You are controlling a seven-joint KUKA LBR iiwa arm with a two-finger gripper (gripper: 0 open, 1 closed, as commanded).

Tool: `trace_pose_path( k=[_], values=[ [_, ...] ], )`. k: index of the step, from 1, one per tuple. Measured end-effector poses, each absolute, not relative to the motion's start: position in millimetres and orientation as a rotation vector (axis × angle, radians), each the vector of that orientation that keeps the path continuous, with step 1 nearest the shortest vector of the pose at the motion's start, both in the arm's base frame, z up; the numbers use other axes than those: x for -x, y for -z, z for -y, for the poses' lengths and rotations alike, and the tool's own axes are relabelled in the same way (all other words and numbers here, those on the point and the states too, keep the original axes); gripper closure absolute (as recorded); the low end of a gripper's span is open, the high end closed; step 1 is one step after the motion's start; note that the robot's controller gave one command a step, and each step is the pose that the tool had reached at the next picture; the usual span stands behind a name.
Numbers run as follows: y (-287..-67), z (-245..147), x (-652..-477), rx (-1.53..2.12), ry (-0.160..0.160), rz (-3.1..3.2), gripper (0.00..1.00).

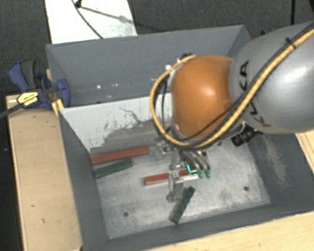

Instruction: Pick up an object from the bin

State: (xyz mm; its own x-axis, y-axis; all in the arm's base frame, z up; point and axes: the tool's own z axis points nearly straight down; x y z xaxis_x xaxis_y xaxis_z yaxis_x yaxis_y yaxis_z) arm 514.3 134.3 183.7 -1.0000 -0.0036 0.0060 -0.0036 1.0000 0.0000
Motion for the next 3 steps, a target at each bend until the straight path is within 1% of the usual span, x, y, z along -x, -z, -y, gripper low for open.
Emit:
trace_pose_path(
  k=[1, 2, 3],
  values=[
    [-67.6, -84.3, -555.8, -0.195, 0.000, 3.133, 0.00],
    [-70.7, -86.2, -556.5, -0.190, 0.002, 3.137, 1.00],
    [-244.2, -87.5, -548.4, -0.480, 0.000, 3.116, 1.00]
  ],
)
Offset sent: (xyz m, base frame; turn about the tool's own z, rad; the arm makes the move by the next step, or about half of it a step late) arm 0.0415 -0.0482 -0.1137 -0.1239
